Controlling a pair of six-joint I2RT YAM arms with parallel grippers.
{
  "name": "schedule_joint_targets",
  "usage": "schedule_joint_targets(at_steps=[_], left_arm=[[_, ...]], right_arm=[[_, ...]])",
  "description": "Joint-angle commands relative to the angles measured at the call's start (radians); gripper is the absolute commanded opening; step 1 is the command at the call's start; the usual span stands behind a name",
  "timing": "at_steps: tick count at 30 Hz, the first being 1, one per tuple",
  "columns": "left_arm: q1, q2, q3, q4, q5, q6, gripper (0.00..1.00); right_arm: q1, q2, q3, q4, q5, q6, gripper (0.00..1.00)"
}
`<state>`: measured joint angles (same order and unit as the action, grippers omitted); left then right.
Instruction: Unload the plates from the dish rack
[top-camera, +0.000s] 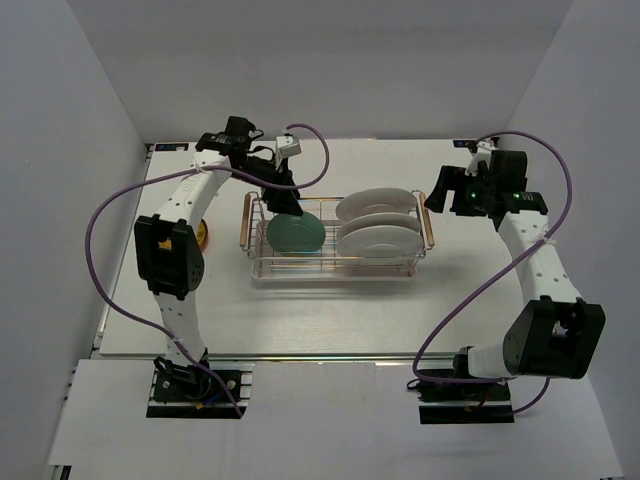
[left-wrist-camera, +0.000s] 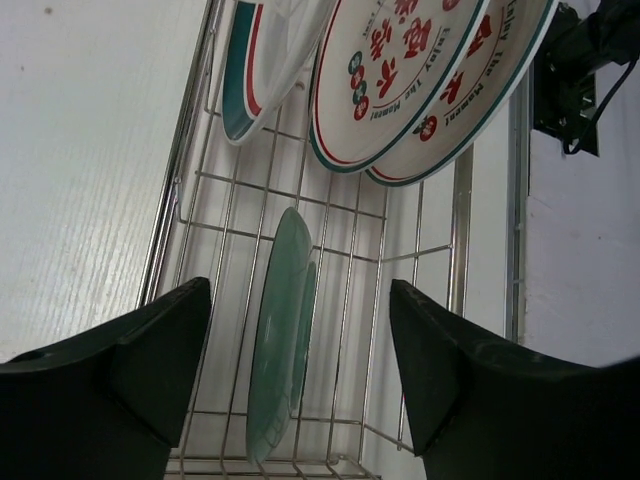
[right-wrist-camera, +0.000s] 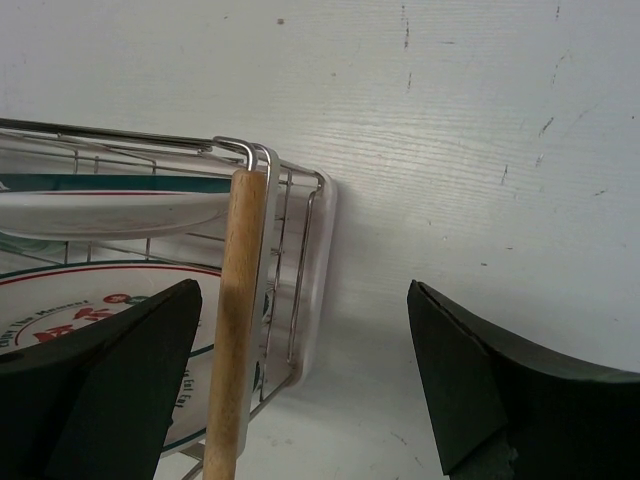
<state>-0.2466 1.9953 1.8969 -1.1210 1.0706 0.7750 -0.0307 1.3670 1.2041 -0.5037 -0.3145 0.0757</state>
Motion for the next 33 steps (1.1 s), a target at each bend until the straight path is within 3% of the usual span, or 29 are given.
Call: schedule_joint_targets(at_steps=[1,8,18,25,33], left_arm=[[-0.023,-0.036,-0.025,0.013,-0.046,0.011,0.80],[-0.043,0.034,-0.008,-0.007,-0.106,0.027,0.73],[-0.053,-0.016,-0.090,0.035,-0.149,0.037,0.42],[-0.053,0.002,-0.071,0.018,-0.117,0.035,0.13],[-0.053,-0.039,-0.035,-0.040,-0.109,0.079,0.01]], right_arm=[[0.005,0.004,0.046,-0.007,0.014,0.006,0.89],[0.005,0.000,0.064,-0.015,0.031,0.001,0.89],[0.002,0.021,0.100,-0.042,0.037,0.004,0.89],[0.005,0.032,0.097,-0.048,0.037,0.010,0.89],[0.005,0.027,0.091,-0.041,0.026,0.009,0.89]])
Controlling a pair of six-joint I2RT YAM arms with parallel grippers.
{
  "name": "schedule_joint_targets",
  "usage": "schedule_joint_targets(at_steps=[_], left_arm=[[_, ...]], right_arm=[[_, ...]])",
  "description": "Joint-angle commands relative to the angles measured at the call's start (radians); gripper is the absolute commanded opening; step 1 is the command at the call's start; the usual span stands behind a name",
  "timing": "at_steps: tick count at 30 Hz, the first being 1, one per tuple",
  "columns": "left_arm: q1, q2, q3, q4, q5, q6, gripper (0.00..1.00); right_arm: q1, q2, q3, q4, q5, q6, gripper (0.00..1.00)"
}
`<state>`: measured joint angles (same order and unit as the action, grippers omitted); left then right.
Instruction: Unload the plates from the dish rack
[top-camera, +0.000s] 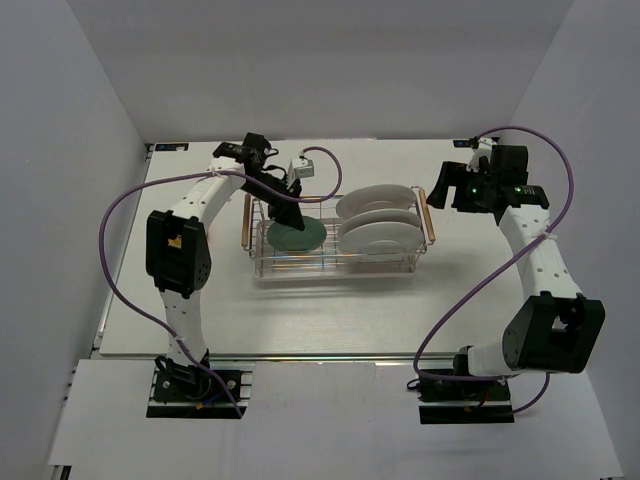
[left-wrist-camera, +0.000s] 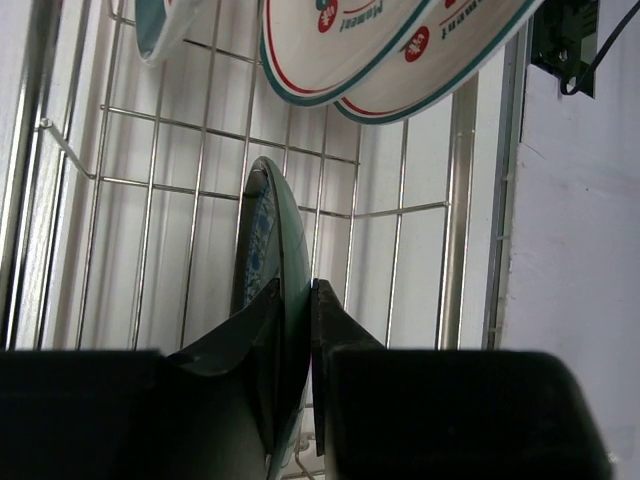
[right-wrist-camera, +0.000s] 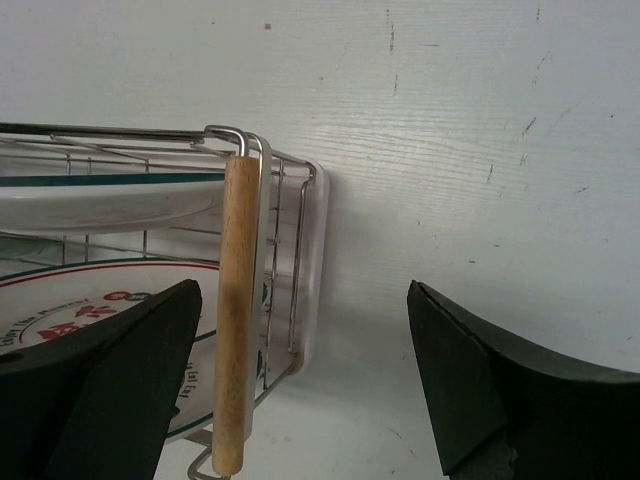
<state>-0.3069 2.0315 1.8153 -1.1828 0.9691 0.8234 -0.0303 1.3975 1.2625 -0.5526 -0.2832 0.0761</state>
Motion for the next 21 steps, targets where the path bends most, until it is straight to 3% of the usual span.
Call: schedule_joint_targets(at_steps=[1,12,21], left_arm=[[0.008,-0.082,0.056,0.017,0.003,0.034,0.00],[0.008,-0.149,0.102,-0.162,0.065,0.213,0.00],[0.008,-0.183,0.185,-0.228,0.111,0.255,0.00]], right_arm=[[0.003,0.000,0.032,0.006,-0.008,0.008,0.89],[0.003,-0.012,0.018,0.016,-0.019,0.001,0.89],[0.004,-0.035,0.006,0.023,-0.030,-0.004,0.89]])
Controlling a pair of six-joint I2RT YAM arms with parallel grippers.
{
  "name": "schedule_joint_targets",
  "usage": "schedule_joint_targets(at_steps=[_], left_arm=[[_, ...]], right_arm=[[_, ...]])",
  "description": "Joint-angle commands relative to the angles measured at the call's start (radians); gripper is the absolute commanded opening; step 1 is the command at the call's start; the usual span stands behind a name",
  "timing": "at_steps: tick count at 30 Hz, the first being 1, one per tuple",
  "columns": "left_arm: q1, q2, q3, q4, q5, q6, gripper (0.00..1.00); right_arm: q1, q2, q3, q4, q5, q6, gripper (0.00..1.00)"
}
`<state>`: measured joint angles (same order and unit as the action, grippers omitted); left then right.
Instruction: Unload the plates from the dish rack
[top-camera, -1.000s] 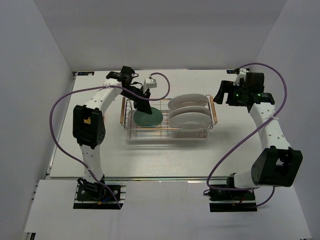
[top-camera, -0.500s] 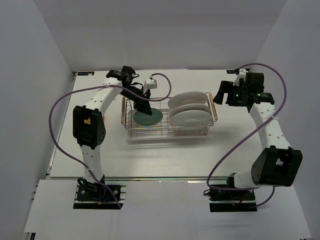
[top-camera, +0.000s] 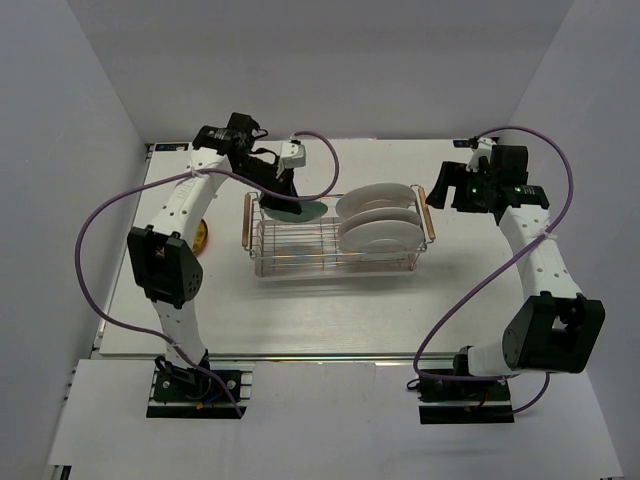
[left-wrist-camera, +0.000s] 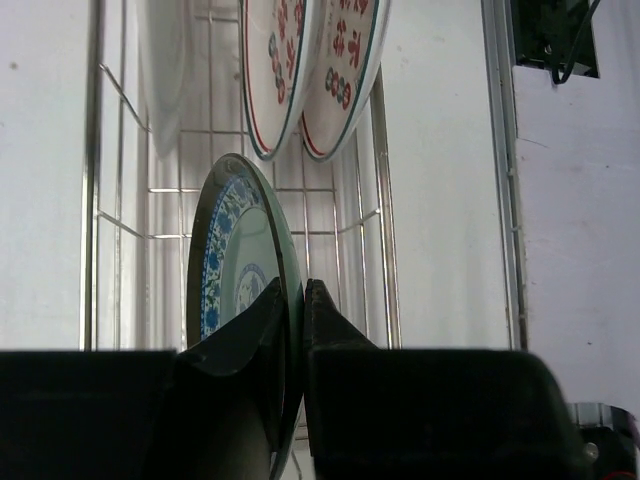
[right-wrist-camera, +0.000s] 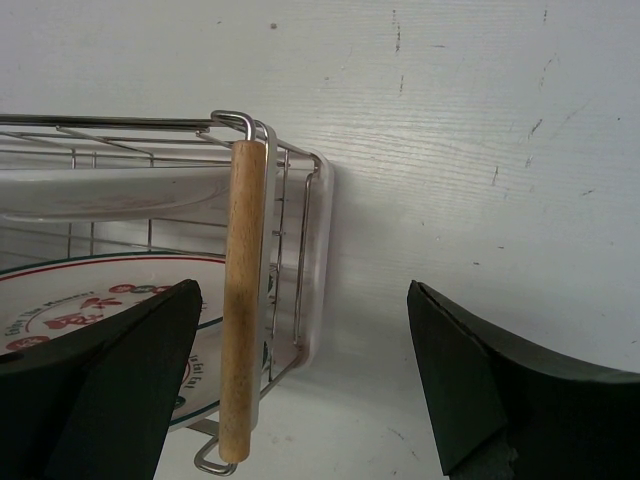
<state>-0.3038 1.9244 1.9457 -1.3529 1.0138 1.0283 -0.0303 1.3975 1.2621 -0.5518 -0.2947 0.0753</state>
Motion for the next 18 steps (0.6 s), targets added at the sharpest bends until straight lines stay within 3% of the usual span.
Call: schedule_joint_targets(at_steps=[1,6,9,11,12,13,14,15,16,18], left_arm=[[0.005,-0.085,0.064,-0.060,0.065,0.044,0.00],[0.005,-0.113,0.125,-0.057,0.065,0.018,0.00],[0.005,-0.163,0.118,0.122,-0.002,-0.198,0.00],[0.005,-0.235,0.064,0.398,-0.108,-0.496,0.00],[0.005,-0.266,0.023,0.501,-0.192,-0.605,0.00],[0.005,-0.296,-0.066,0.694,-0.374,-0.802,0.00],[0.005,-0.332,-0.086,0.751,-0.465,-0.876,0.00],[0.005,-0.334,-0.085,0.770,-0.582,-0.934,0.00],[0.005,-0.325,-0.018,0.726,-0.806,-1.017,0.00],[0.005,-0.288,0.048,0.660,-1.049,-1.146,0.00]], right_arm=[[0.004,-0.035,0.006,0.023,-0.018,-0.006,0.89],[0.003,-0.058,0.000,0.023,-0.026,-0.009,0.89],[0.001,-0.078,-0.003,0.024,-0.029,-0.009,0.89],[0.001,-0.094,-0.009,0.029,-0.026,-0.009,0.89],[0.001,-0.098,-0.010,0.030,-0.021,-0.008,0.89],[0.001,-0.106,-0.013,0.029,-0.005,-0.006,0.89],[0.001,-0.109,-0.013,0.029,0.008,-0.002,0.89],[0.001,-0.109,-0.016,0.027,0.041,0.010,0.89],[0.000,-0.112,-0.018,0.026,0.060,0.018,0.89],[0.000,-0.107,-0.015,0.020,0.110,0.043,0.89]])
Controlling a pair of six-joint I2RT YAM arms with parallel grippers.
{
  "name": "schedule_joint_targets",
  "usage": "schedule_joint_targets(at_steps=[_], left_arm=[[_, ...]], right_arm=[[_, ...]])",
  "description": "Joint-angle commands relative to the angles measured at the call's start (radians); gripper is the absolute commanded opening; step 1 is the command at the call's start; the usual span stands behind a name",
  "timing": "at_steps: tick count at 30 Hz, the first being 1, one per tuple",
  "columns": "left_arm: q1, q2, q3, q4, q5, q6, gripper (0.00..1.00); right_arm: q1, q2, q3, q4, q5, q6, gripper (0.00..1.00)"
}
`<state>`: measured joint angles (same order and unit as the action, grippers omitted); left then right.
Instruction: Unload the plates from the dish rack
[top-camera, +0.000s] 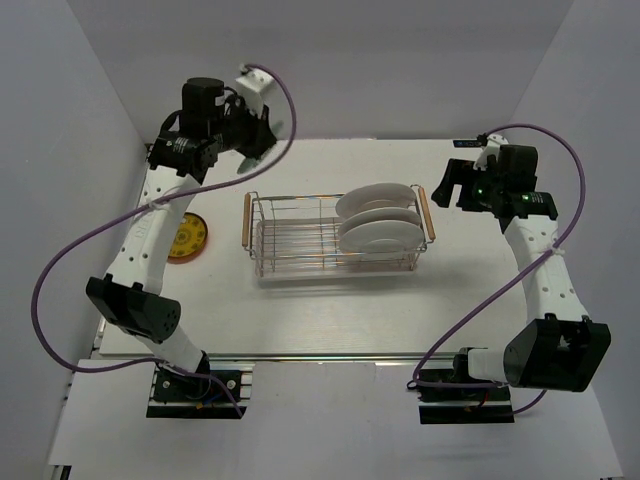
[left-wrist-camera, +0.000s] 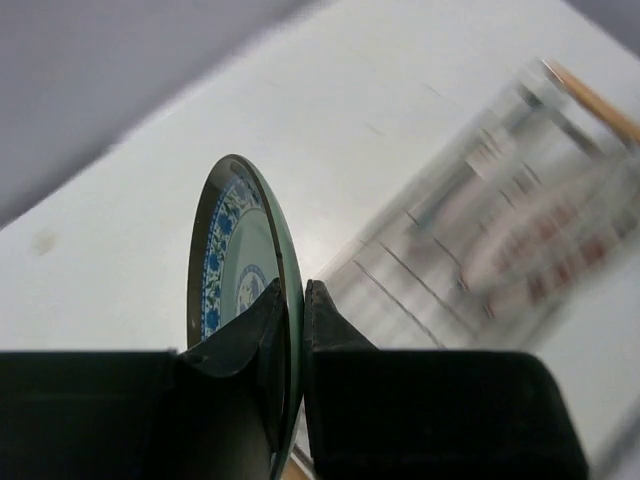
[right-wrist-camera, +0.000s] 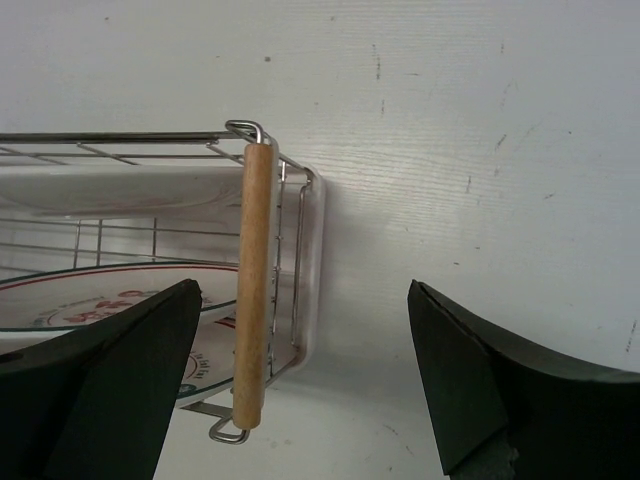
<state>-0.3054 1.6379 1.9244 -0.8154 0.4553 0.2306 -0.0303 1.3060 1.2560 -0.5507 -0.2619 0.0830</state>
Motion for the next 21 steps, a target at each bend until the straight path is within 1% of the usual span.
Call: schedule_joint_targets(at_steps=[1,3,4,5,7,8,11,13,17,20,21], left_arm=[[0.017,-0.001,0.052,0.104,-0.724,-0.417,0.00],[0.017,-0.019,-0.010,0.105,-0.971,-0.500,0.00],[0.026,-0.018,-0.033,0.066,-1.041,-0.581,0.00],[0.026,-0.013,-0.071,0.030,-1.140,-0.635,0.00],[0.035,-0.001,-0.123,-0.022,-1.205,-0.701,0.00],[0.035,0.005,-0.180,-0.031,-1.269,-0.729,0.00],[0.064,0.048,-0.237,-0.063,-1.329,-0.792,0.00],[0.084,0.105,-0.251,-0.090,-1.366,-0.833,0.00],[0.132,0.189,-0.295,-0.009,-1.403,-0.821,0.00],[0.156,0.263,-0.281,-0.001,-1.388,-0.807,0.00],[0.157,0.272,-0.291,0.019,-1.397,-0.774,0.00]], right_arm=[[0.000,-0.007,-0.006,0.014,0.093,0.040,0.89],[0.000,0.005,0.006,0.000,0.125,0.053,0.89],[-0.002,0.019,0.011,-0.009,0.133,0.057,0.89],[-0.002,0.027,0.017,-0.018,0.139,0.057,0.89],[0.000,0.048,0.034,-0.029,0.153,0.054,0.89],[0.000,0.055,0.039,-0.034,0.156,0.054,0.89],[-0.002,0.065,0.046,-0.043,0.179,0.052,0.89],[-0.002,0.072,0.037,-0.037,0.196,0.057,0.89],[-0.002,0.090,0.028,-0.035,0.207,0.063,0.89],[-0.003,0.110,0.034,-0.051,0.222,0.064,0.89],[-0.002,0.121,0.036,-0.054,0.230,0.064,0.89]])
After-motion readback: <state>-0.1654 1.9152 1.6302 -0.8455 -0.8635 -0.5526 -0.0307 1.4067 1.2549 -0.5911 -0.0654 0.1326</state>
